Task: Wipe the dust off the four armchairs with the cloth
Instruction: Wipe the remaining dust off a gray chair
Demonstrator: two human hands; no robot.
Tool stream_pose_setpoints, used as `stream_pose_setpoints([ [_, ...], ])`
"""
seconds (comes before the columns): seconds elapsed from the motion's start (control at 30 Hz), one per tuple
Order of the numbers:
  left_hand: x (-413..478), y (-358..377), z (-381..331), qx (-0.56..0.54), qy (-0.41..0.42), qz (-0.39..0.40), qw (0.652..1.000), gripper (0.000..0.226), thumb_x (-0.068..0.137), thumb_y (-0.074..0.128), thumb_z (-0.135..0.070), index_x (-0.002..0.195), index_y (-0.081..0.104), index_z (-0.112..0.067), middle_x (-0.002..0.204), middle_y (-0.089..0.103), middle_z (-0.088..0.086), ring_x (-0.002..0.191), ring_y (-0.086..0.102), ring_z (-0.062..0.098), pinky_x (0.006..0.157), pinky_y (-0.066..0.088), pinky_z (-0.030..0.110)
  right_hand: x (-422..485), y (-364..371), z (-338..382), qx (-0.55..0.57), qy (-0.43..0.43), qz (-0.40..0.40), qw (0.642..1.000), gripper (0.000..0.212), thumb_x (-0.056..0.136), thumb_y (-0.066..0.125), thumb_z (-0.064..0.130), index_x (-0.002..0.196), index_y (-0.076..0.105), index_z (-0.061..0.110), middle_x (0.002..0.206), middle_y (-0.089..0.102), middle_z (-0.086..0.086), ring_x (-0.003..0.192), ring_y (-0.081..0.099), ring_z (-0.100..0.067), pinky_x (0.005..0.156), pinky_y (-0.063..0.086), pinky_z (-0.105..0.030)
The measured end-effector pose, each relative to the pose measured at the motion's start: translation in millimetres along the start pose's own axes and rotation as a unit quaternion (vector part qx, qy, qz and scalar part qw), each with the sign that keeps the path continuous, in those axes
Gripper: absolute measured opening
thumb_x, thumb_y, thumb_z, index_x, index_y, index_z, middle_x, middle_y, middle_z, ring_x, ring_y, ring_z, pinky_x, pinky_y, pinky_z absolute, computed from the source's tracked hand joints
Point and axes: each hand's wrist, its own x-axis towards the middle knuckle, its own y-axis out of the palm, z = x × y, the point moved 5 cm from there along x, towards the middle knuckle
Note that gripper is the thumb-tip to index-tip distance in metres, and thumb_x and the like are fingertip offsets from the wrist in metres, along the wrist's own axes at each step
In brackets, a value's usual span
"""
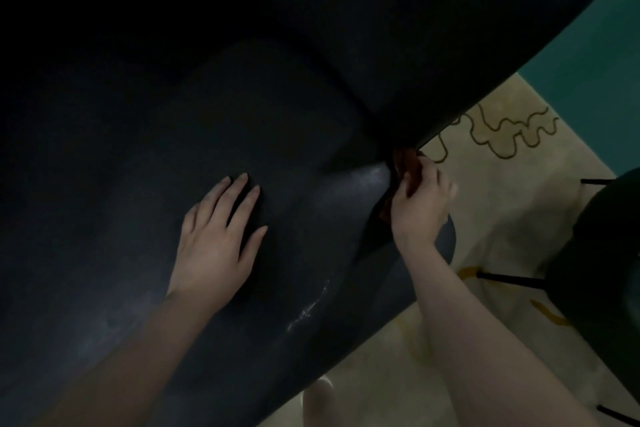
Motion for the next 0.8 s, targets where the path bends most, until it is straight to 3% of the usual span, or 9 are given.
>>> stream_pose_setpoints([
  [0.23, 1, -1, -2, 0.004, 0.013, -0.015, 1.000, 0.058, 0.095, 0.039, -0.043, 0.142, 0.049, -0.010, 0.151, 0.043, 0.010, 0.140, 0.034, 0.029, 0.105, 0.034, 0.050, 7, 24, 62, 0.027, -0.038, 0.032, 0.998, 0.035, 0.098, 0.054, 0.020, 0.133, 0.057, 0.020, 0.124, 0.058, -0.010, 0.121, 0.046, -0.030, 0.097, 0.044, -0.051],
  [0.5, 1, -2, 0, 0.010, 0.007, -0.005, 1.000, 0.059, 0.095, 0.038, -0.045, 0.142, 0.050, -0.010, 0.151, 0.042, 0.009, 0.141, 0.034, 0.028, 0.105, 0.035, 0.051, -4, 11, 39, 0.051, -0.227, 0.072, 0.970, 0.032, 0.097, 0.057, 0.018, 0.128, 0.061, 0.019, 0.127, 0.060, -0.002, 0.119, 0.047, -0.025, 0.099, 0.042, -0.043],
  [0.63, 1, 0, -1, 0.010, 0.006, -0.014, 1.000, 0.060, 0.095, 0.038, -0.044, 0.142, 0.049, -0.010, 0.152, 0.041, 0.008, 0.141, 0.034, 0.029, 0.105, 0.034, 0.052, -6, 8, 18, 0.051, -0.139, 0.020, 0.989, 0.033, 0.098, 0.055, 0.022, 0.130, 0.058, 0.019, 0.128, 0.057, -0.005, 0.120, 0.048, -0.025, 0.100, 0.044, -0.048],
  [0.8, 1, 1, 1, 0.023, 0.010, -0.013, 1.000, 0.061, 0.095, 0.038, -0.045, 0.142, 0.049, -0.009, 0.152, 0.041, 0.009, 0.140, 0.034, 0.029, 0.104, 0.035, 0.053, 5, 18, 40, -0.010, -0.054, 0.002, 0.998, 0.035, 0.098, 0.053, 0.022, 0.134, 0.056, 0.020, 0.128, 0.054, -0.009, 0.117, 0.048, -0.029, 0.095, 0.043, -0.046],
])
